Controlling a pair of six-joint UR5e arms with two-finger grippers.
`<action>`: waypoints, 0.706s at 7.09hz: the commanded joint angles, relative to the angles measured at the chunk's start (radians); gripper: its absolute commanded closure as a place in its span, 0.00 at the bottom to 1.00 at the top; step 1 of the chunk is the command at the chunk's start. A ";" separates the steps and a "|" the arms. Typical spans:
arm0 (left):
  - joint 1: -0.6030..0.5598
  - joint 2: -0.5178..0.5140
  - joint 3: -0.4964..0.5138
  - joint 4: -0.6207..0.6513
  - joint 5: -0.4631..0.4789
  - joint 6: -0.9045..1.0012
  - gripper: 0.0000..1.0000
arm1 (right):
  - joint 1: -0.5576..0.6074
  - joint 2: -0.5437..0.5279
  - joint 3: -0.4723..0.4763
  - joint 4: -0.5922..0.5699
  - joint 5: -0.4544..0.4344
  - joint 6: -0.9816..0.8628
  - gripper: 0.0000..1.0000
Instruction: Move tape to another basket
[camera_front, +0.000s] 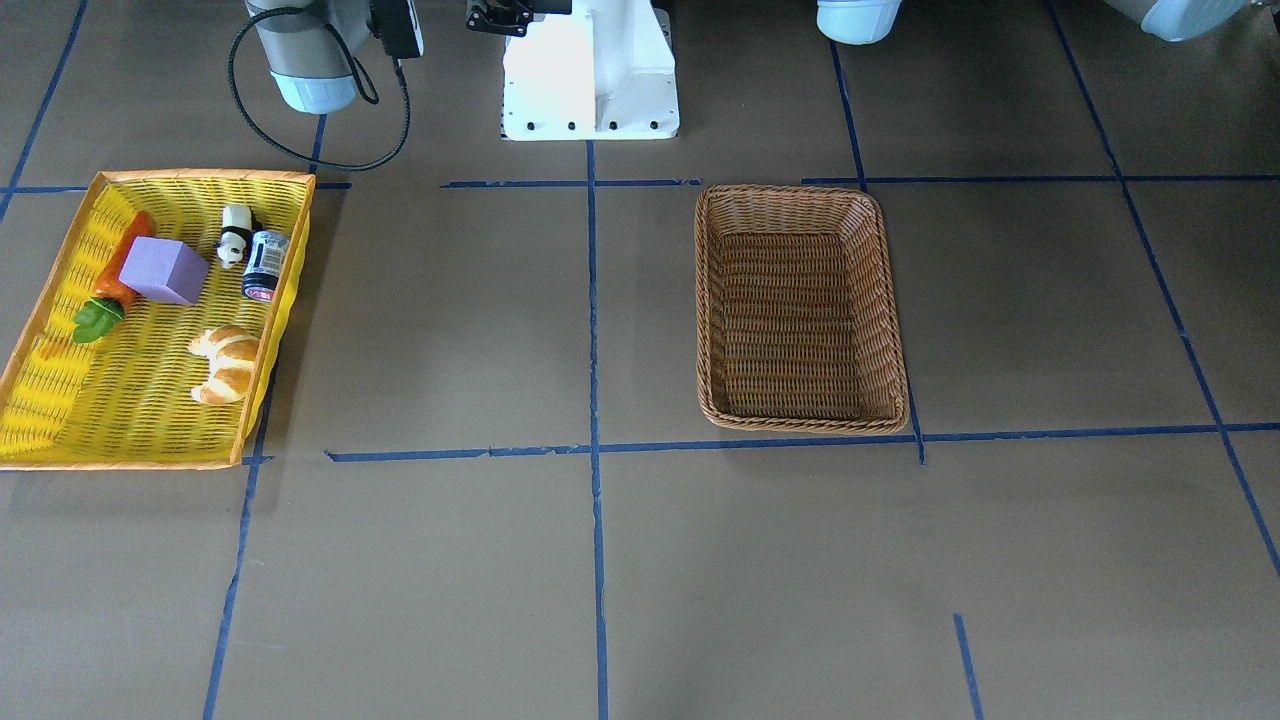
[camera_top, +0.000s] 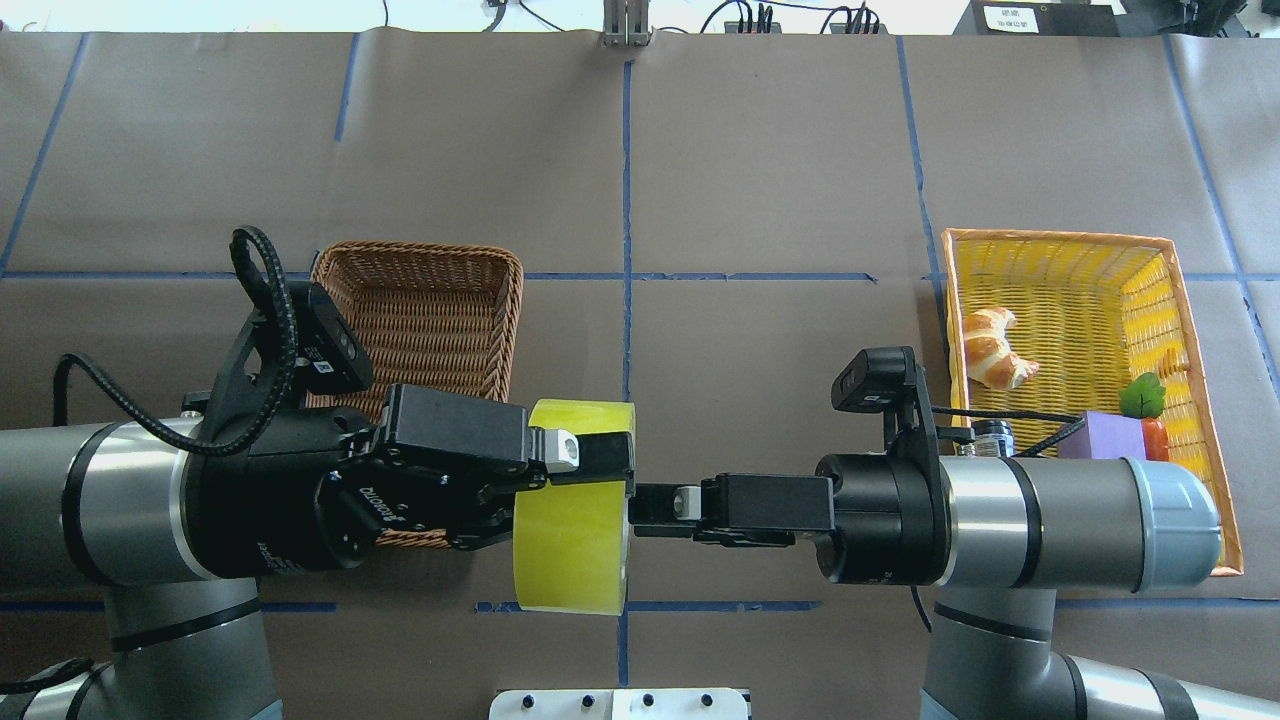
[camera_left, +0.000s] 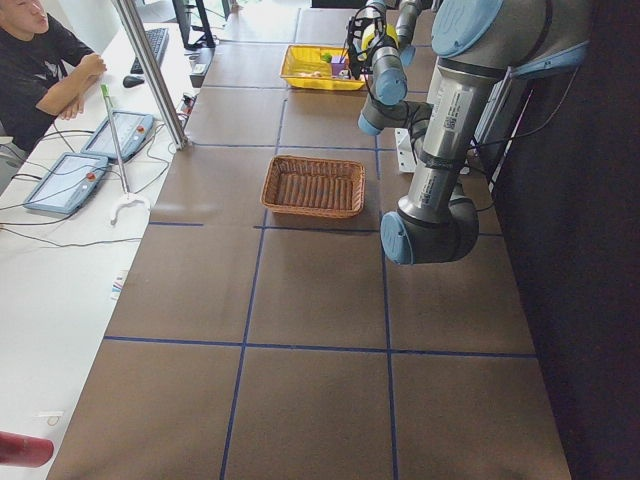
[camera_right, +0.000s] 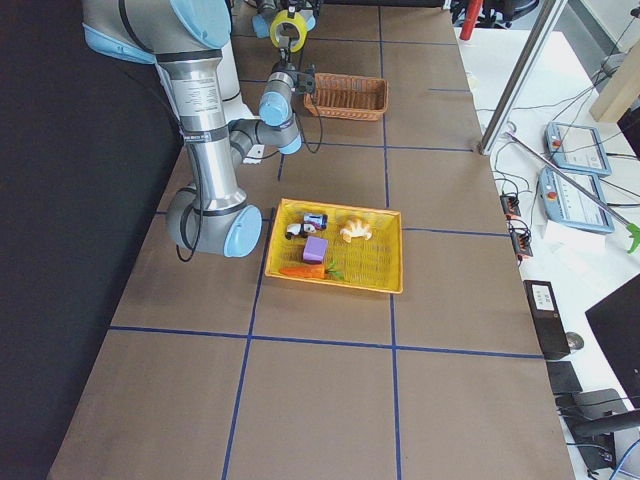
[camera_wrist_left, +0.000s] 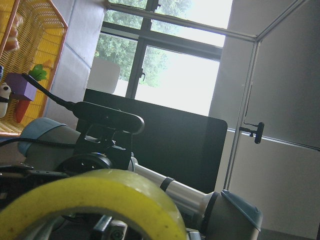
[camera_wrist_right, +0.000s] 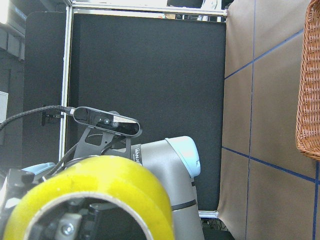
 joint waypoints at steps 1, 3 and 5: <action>-0.070 0.039 -0.002 0.001 -0.003 -0.003 1.00 | 0.003 -0.051 0.046 -0.001 -0.007 0.000 0.00; -0.101 0.064 0.015 0.015 0.001 -0.003 1.00 | 0.015 -0.090 0.045 -0.015 -0.010 0.002 0.00; -0.146 0.134 0.044 0.044 -0.009 0.008 1.00 | 0.110 -0.137 0.047 -0.173 0.027 0.000 0.00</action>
